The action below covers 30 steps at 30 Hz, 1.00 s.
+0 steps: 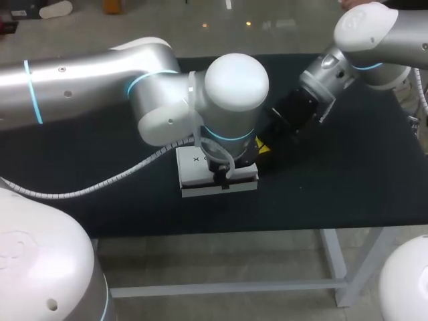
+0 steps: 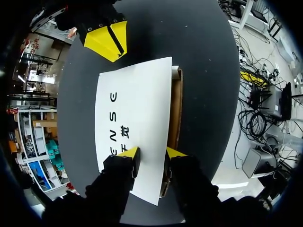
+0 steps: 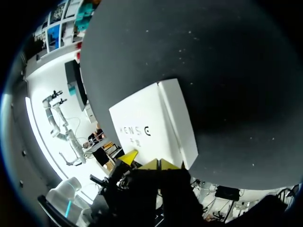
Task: Assemble the packaging by folding the flat box into shape, placing the metal phone stand inside, and closing the box properly
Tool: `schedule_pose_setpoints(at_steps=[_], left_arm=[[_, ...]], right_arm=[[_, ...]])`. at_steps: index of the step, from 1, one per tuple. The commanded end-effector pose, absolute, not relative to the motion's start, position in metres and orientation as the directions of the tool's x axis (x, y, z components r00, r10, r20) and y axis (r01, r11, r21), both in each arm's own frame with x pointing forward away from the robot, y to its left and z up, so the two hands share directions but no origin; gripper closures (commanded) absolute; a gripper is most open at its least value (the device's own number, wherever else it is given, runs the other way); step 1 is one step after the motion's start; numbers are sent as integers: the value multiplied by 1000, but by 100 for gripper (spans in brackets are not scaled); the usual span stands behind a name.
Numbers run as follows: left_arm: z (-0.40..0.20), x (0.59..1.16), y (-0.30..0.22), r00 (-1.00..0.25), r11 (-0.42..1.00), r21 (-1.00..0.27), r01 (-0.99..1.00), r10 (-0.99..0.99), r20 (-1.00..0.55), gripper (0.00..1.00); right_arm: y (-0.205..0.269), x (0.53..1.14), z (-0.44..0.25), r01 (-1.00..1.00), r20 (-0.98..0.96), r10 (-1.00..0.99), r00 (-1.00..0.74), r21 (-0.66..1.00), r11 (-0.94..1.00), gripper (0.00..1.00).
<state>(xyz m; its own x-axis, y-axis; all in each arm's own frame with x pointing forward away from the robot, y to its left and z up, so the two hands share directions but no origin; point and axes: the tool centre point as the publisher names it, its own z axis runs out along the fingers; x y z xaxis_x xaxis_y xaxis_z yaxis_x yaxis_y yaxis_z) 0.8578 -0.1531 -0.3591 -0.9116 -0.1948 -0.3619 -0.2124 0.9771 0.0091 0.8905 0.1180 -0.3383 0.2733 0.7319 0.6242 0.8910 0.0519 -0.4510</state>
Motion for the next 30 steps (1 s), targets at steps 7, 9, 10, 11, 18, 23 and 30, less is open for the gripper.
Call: schedule_pose_setpoints(at_steps=[7, 9, 10, 11, 18, 23, 30], left_arm=[[-362, 855, -153, -912, 977, 5, -214, -198, -360, 64], [-362, 854, -153, -911, 977, 3, -214, -199, -360, 64], [-362, 854, -153, -911, 977, 3, -214, -199, -361, 64], [-362, 854, -153, -911, 977, 2, -214, -199, -361, 64], [-360, 853, -153, -911, 977, 0, -212, -198, -362, 64], [-360, 853, -153, -911, 977, -1, -212, -198, -363, 64], [-361, 853, -155, -912, 978, 2, -210, -195, -360, 63]], right_arm=[[124, 877, -327, 912, 646, 729, 227, -404, 73, 100], [127, 873, -328, 913, 646, 732, 215, -398, 83, 100], [129, 871, -329, 914, 645, 735, 210, -397, 87, 100], [130, 870, -330, 915, 643, 737, 206, -394, 89, 100], [130, 865, -339, 907, 644, 734, 215, -411, 95, 100], [127, 859, -345, 903, 651, 723, 230, -420, 91, 100], [124, 853, -349, 900, 661, 710, 241, -427, 92, 100]])
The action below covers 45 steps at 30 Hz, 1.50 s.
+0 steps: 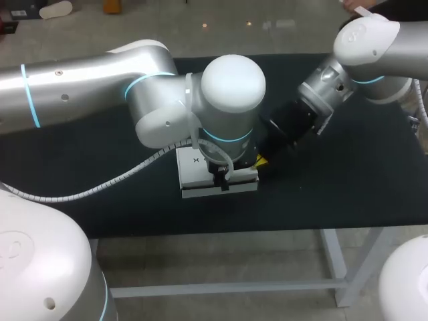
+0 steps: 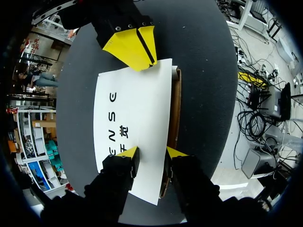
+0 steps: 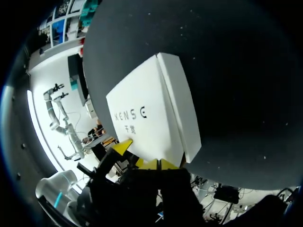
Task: Assemble the packaging by folding the flat box into shape, placing the metal phone stand inside, and closing the box properly
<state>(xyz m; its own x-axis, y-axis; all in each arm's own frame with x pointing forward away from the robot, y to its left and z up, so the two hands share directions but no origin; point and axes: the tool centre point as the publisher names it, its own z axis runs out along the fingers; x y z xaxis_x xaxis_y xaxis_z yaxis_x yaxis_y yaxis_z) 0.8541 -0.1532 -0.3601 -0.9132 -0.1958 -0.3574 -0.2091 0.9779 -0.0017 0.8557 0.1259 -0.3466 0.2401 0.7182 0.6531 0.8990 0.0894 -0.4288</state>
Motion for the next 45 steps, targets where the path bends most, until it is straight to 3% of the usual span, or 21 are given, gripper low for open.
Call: schedule_pose_setpoints(at_steps=[1, 32, 45], left_arm=[[-361, 853, -155, -912, 978, 2, -209, -195, -360, 63], [-361, 855, -157, -915, 978, 3, -207, -193, -353, 64], [-358, 850, -153, -918, 981, -15, -194, -187, -349, 58]], right_arm=[[124, 852, -349, 900, 663, 709, 240, -426, 94, 100], [125, 845, -357, 889, 669, 702, 244, -443, 114, 100], [126, 847, -357, 889, 667, 704, 244, -444, 113, 100]])
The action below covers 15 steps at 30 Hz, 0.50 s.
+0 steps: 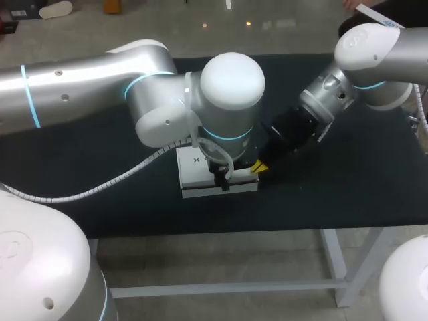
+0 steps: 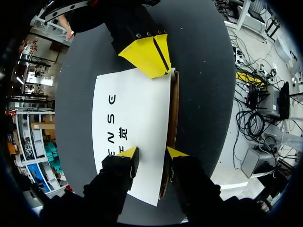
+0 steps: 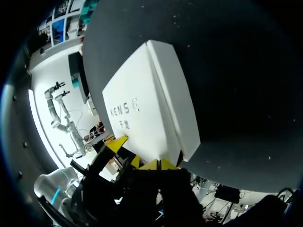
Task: Assemble the packaging by folding the flat box into shape, placing the metal phone stand inside, and closing the box properly
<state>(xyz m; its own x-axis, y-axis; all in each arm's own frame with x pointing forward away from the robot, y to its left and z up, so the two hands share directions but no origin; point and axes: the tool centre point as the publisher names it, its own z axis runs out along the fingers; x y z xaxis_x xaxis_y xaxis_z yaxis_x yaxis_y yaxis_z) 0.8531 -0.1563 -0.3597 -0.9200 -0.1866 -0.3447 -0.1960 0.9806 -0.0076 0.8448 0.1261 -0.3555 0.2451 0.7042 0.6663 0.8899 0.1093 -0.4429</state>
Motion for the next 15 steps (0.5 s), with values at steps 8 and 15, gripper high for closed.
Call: schedule_pose_setpoints(at_steps=[8, 15], left_arm=[[-351, 842, -145, -917, 982, -67, -174, -186, -352, 52], [-335, 834, -128, -928, 969, -205, -137, -198, -316, 64]], right_arm=[[127, 847, -357, 889, 667, 705, 243, -443, 113, 100], [127, 847, -356, 890, 666, 706, 241, -442, 113, 100]])
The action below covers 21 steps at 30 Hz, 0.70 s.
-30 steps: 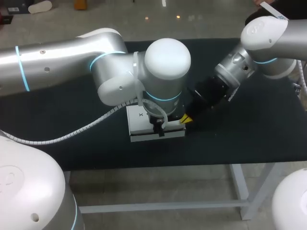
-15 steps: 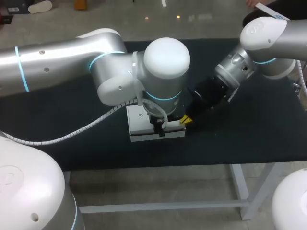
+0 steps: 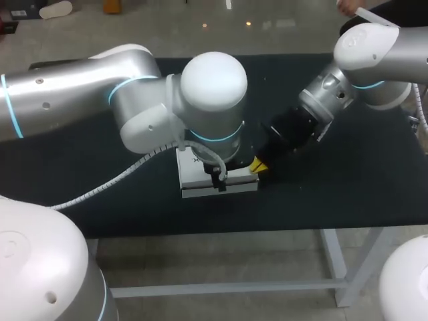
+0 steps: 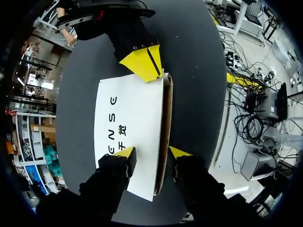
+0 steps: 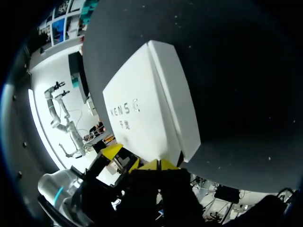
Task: Assemble the packaging by folding the flat box into shape, placing the metal phone stand inside, and closing the box properly
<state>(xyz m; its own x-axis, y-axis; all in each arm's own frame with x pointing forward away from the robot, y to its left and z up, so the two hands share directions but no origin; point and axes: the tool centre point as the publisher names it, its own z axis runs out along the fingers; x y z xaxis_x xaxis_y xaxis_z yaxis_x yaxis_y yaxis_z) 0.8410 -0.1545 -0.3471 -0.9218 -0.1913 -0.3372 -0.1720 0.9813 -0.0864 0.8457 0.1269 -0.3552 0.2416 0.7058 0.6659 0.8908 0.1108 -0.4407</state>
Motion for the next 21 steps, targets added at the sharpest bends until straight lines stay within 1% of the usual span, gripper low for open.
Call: schedule_pose_setpoints(at_steps=[1, 2, 3, 4, 13, 21], left_arm=[[-333, 834, -125, -929, 966, -220, -136, -201, -311, 71], [-331, 834, -122, -930, 960, -243, -142, -214, -299, 75], [-329, 835, -119, -932, 952, -266, -151, -226, -282, 81], [-327, 836, -116, -936, 947, -286, -145, -225, -272, 100], [-323, 844, -107, -939, 902, -374, -216, -296, -173, 100], [-331, 849, -105, -936, 881, -398, -256, -328, -125, 100]], right_arm=[[128, 847, -356, 890, 666, 706, 241, -442, 113, 100], [128, 847, -356, 890, 666, 707, 240, -442, 113, 100], [128, 847, -356, 890, 665, 707, 240, -442, 114, 100], [128, 848, -356, 890, 665, 707, 239, -442, 114, 100], [130, 848, -356, 889, 664, 709, 237, -442, 116, 100], [130, 848, -356, 890, 662, 711, 237, -442, 115, 100]])
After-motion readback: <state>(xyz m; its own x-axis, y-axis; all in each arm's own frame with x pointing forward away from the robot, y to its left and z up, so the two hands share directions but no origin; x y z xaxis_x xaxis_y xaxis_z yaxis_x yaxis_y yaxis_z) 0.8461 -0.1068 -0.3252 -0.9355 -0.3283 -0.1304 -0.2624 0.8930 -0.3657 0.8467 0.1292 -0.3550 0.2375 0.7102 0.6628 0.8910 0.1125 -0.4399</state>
